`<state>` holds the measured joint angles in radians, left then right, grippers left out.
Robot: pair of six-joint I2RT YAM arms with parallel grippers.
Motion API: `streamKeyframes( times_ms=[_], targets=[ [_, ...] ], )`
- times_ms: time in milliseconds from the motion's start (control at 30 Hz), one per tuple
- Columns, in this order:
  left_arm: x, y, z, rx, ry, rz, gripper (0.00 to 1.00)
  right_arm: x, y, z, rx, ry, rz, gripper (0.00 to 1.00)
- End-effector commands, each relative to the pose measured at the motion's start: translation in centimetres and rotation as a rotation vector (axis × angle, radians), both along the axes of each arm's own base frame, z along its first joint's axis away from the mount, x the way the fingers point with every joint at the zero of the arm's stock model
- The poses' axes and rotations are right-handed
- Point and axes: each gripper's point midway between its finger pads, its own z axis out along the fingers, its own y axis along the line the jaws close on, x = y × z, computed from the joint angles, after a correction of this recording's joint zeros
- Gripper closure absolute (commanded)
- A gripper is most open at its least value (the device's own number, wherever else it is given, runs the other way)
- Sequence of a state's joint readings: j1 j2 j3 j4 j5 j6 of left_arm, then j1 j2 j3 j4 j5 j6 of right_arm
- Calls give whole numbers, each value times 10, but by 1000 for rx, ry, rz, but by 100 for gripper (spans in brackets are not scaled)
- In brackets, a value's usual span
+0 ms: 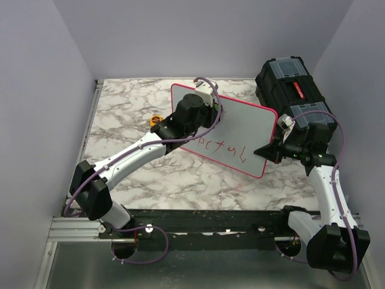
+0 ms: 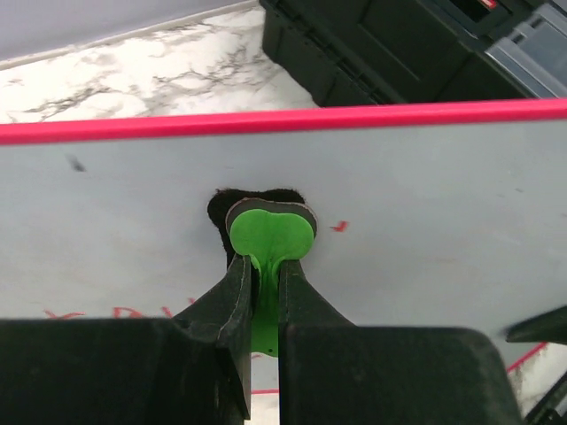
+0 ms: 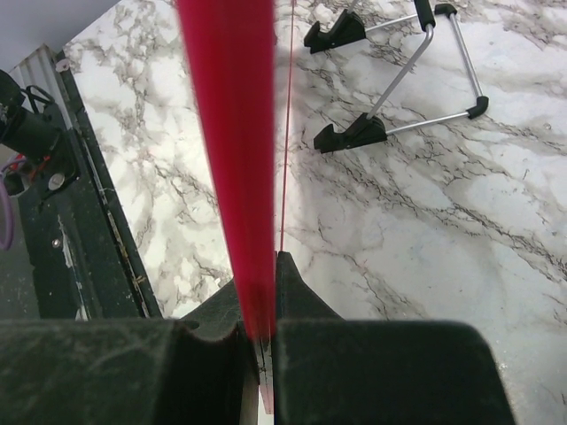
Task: Erase the whiteboard
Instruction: Erase the whiteboard using the whiteboard eraser.
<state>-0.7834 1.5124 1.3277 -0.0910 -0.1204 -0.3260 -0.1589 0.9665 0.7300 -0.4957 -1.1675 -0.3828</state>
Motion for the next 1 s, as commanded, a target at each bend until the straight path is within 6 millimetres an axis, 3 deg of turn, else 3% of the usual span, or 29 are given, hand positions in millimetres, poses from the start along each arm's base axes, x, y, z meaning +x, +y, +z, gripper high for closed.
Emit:
streamKeyframes(
  times_ms=[0,100,200,467,600,733,967],
  targets=[
    [-29,-41,0,-10,-13,-87,100,-7,11,25,32,-141,105,100],
    [-38,-58,-8,-5,2,-117,100,-7,11,25,31,-143,105,100],
    [-35,-56,-16,18,8,-107,100,-7,11,26,31,-145,105,100],
    [7,8,-14,13,-3,37,100,-8,11,27,30,-151,105,100],
    [12,19,-4,6,-23,55,100,-8,11,27,31,-148,107,100],
    [4,6,-5,-27,-10,12,100,-7,11,26,32,-145,106,100],
    [-35,-57,0,-31,-19,-129,100,-6,11,24,32,-137,104,100]
  ],
)
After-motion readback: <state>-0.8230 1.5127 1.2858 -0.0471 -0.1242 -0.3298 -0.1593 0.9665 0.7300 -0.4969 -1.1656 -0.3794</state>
